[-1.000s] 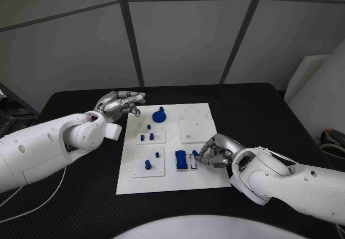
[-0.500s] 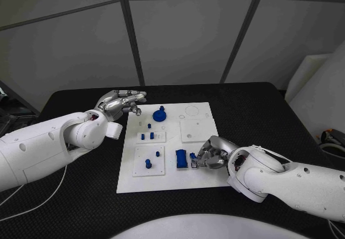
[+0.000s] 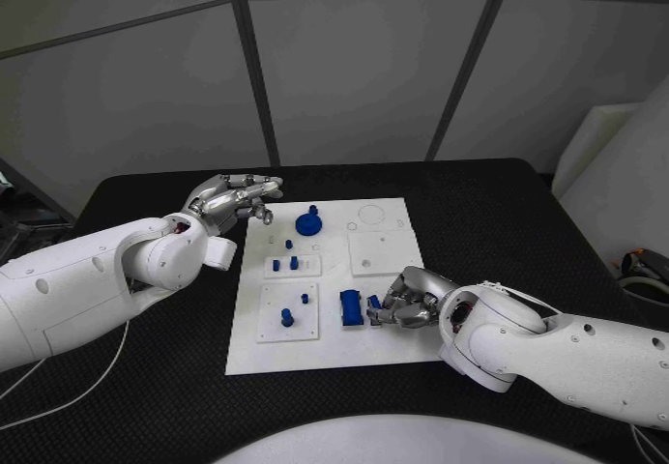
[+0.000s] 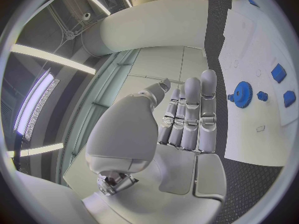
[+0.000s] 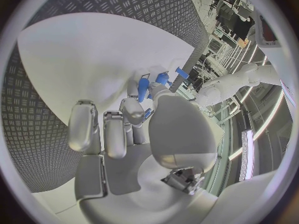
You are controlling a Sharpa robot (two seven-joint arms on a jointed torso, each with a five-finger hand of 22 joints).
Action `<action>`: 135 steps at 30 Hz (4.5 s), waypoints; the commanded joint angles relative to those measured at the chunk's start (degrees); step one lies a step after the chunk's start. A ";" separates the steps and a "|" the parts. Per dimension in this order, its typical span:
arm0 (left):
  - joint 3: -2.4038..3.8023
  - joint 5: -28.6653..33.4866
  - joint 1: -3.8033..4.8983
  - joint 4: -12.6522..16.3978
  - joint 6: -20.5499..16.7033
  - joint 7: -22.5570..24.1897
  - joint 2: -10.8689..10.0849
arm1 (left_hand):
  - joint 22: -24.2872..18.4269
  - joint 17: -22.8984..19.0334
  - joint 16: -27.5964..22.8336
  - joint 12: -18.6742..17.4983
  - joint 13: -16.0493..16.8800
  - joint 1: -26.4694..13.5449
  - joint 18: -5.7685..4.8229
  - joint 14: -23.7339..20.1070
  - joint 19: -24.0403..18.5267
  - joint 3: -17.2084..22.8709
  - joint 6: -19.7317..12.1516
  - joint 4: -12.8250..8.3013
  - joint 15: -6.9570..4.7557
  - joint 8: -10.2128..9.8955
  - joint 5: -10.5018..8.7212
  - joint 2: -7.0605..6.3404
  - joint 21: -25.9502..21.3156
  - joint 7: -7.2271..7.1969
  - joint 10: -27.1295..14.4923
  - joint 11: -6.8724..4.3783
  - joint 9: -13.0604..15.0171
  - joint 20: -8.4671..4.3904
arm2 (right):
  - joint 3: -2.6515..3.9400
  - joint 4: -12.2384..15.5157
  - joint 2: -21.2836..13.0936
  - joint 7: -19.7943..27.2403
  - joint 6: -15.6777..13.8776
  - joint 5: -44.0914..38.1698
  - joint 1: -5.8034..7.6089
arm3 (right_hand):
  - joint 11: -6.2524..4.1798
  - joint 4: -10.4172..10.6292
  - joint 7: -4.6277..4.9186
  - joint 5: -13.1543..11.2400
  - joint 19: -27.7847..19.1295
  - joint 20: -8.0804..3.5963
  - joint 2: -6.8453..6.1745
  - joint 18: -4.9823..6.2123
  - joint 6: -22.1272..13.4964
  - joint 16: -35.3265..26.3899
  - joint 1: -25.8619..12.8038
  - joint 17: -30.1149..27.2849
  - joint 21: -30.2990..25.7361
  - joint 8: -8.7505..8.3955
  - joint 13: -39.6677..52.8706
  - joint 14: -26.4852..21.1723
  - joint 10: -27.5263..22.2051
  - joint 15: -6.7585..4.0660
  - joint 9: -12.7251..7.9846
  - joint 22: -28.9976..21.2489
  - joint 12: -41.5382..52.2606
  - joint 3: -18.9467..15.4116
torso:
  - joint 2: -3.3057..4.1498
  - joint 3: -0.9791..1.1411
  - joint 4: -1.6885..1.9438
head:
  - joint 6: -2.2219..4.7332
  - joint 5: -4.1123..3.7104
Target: Assemble the parts on the task board
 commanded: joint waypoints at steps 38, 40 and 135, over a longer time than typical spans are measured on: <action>0.04 -0.14 0.01 -0.67 0.59 0.18 0.27 | -0.09 -0.14 0.40 0.27 -0.07 0.42 -1.03 -0.46 0.00 -0.13 -0.45 -0.14 -0.07 0.28 -0.12 0.50 -0.36 -0.02 -0.37 -0.08 -0.05 0.24 | 1.34 -2.80 -3.59 25.99 -8.63 17.23 2.13 | 2.32 -2.32 3.11 -2.50 -6.39 1.67 2.74 1.54 -7.30 -5.66 7.13 -2.80 -7.54 -4.94 -8.51 2.05 -5.27 1.71 -1.25 -9.63 -11.39 -6.02 | -0.88 -0.06 0.18 | 0.34 -0.36; 0.04 -0.14 -0.12 -0.89 0.56 0.28 0.44 | -0.10 -0.16 0.41 0.27 -0.07 0.44 -1.03 -0.48 0.00 -0.14 -0.47 -0.15 -0.07 0.28 -0.12 0.49 -0.37 0.00 -0.38 -0.07 -0.05 0.24 | 1.52 -5.10 -3.19 32.59 -9.13 26.45 3.50 | 2.40 -2.82 3.30 -2.07 -8.69 1.93 3.41 2.29 -7.31 -8.08 8.71 -6.10 -10.30 -5.08 -11.79 1.16 -7.26 1.85 -1.36 -12.95 -15.55 -5.78 | -1.36 -0.10 0.17 | 0.42 -0.44; -2.44 1.68 -1.86 10.96 -38.16 12.57 4.26 | -53.93 -28.78 -57.70 -27.71 -9.30 -76.54 -11.51 -66.45 -66.53 -23.55 -55.38 0.80 -1.64 -10.27 -6.17 6.54 -33.63 -10.13 -54.88 -6.19 -4.47 -6.88 | -0.81 -16.52 6.37 66.09 -21.73 76.53 9.18 | 1.43 -16.67 -2.57 -25.59 -79.26 -1.53 7.60 -4.44 -66.19 -85.02 -67.44 -74.91 -78.93 -14.57 -66.56 -83.94 -80.36 4.73 -21.14 -74.19 -60.91 -5.14 | -4.68 0.69 2.17 | 11.56 1.50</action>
